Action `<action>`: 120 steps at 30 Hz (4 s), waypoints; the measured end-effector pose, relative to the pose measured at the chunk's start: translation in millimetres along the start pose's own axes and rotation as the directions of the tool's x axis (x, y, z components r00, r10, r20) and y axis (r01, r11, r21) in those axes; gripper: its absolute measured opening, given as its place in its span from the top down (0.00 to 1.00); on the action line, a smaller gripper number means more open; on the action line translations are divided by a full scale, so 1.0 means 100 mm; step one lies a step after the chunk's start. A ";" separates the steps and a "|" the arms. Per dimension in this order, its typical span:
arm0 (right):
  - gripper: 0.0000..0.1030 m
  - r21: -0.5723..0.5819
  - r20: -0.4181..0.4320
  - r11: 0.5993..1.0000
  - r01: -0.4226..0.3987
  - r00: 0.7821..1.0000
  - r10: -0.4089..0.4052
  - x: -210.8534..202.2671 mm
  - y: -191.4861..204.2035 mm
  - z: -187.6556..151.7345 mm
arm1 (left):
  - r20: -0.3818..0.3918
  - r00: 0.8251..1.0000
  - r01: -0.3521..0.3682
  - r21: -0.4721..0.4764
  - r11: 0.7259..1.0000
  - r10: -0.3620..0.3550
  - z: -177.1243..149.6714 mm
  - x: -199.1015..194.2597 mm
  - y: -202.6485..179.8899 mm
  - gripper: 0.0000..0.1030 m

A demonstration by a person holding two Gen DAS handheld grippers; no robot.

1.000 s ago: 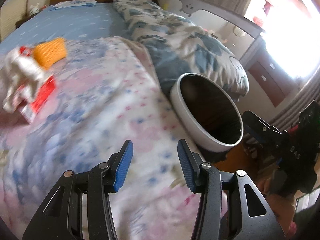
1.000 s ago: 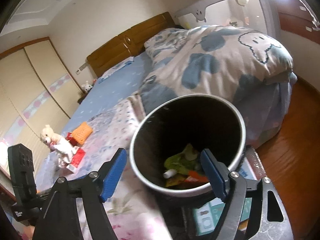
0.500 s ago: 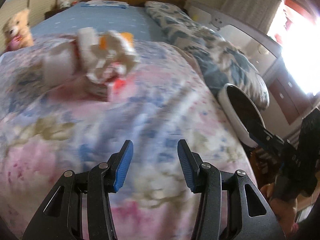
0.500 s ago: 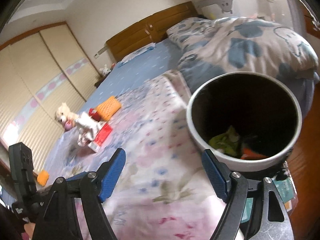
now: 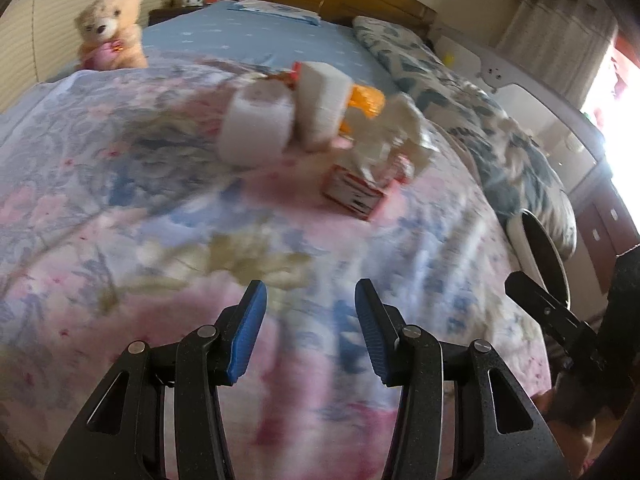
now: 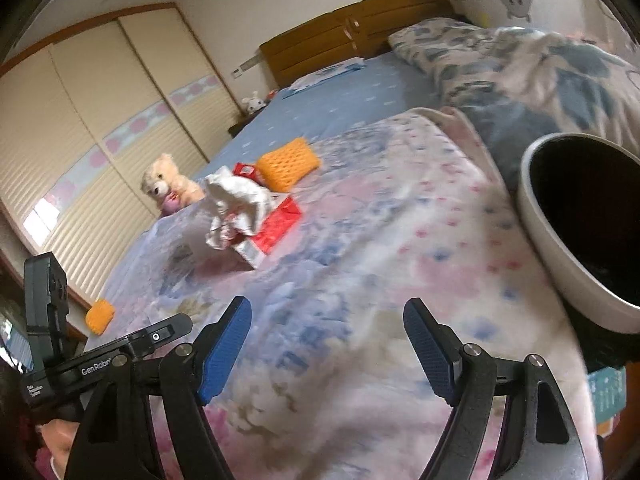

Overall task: Collect trash
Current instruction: 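Move both open grippers back toward the trash on the bed, then grasp the white tissue with the right gripper while the left grasps the white mesh foam net, then carry the tissue and mesh net over the white bin with both grippers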

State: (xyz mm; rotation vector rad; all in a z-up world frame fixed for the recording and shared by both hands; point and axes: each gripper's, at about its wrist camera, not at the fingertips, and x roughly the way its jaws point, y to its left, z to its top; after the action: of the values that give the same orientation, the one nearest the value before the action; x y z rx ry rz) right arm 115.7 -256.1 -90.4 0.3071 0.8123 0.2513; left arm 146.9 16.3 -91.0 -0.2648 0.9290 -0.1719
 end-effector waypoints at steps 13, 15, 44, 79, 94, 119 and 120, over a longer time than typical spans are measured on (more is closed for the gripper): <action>0.22 -0.052 -0.030 0.998 -0.047 0.999 0.045 0.46 0.39 0.14 | 0.008 0.998 -0.055 0.011 0.998 0.055 0.36 0.16 0.31 0.55; 0.23 -0.059 -0.031 0.997 -0.050 0.998 0.048 0.51 0.42 0.18 | 0.010 0.998 -0.055 0.011 0.998 0.055 0.43 0.19 0.32 0.55; 0.83 -0.033 -0.019 0.992 -0.119 0.993 0.119 0.78 0.51 0.52 | 0.088 0.996 -0.036 0.076 0.996 0.029 0.81 0.37 0.24 0.99; 0.24 -0.038 -0.033 0.999 -0.025 0.999 0.024 0.22 0.09 0.17 | 0.096 0.995 -0.031 0.036 0.999 0.027 0.40 0.06 0.21 0.82; 0.69 -0.030 -0.072 1.000 0.000 0.997 -0.002 0.27 -0.01 0.12 | 0.053 0.994 0.080 0.175 0.981 -0.091 0.10 -0.11 -0.43 0.82; 0.69 0.165 0.072 0.974 0.153 0.983 -0.166 -0.92 -1.19 0.09 | -0.060 0.964 0.262 0.402 0.877 -0.260 -0.14 -0.02 -1.91 0.82; 0.69 0.171 0.076 0.972 0.159 0.982 -0.174 -0.95 -1.23 0.09 | -0.063 0.962 0.267 0.413 0.871 -0.265 -0.14 -0.02 -1.98 0.82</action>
State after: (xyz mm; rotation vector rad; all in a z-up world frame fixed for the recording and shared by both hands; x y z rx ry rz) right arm 72.0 -403.3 -65.1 0.4004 0.7654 0.0124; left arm 127.8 -174.0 -38.9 0.0099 0.8332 -0.6210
